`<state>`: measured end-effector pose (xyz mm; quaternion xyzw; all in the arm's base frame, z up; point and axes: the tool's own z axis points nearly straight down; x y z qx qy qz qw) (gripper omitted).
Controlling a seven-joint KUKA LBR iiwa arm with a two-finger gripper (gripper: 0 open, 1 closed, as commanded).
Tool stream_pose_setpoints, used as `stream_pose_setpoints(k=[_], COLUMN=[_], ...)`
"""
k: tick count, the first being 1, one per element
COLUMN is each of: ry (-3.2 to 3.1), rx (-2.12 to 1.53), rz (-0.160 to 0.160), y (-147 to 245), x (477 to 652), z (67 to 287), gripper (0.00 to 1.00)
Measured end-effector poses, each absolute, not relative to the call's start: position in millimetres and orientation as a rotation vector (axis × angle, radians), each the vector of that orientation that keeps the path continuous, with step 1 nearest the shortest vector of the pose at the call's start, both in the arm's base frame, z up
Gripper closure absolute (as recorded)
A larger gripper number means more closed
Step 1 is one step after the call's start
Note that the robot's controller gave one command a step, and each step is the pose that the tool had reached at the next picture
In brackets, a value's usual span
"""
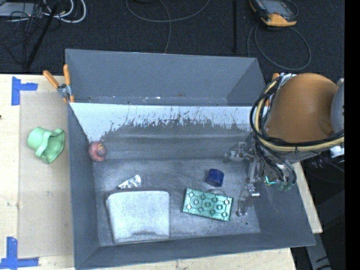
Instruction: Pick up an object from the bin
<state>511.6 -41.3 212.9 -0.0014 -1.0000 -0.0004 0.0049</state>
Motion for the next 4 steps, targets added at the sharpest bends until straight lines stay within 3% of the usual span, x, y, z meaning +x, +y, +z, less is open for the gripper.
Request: stream_pose_setpoints(k=[1, 2, 3, 4], ry=[-3.128, -3.130, -3.127, -3.104], rx=[0.344, 0.347, 0.368, 0.501], rz=[0.000, 0.000, 0.002, -0.002], y=[-13.4, -12.9, -22.5, -8.7], x=[531.3, 533.1, 536.7, 555.5], z=[69.4, 74.3, 216.6, 217.8], gripper=[0.00, 1.00, 1.00, 1.00])
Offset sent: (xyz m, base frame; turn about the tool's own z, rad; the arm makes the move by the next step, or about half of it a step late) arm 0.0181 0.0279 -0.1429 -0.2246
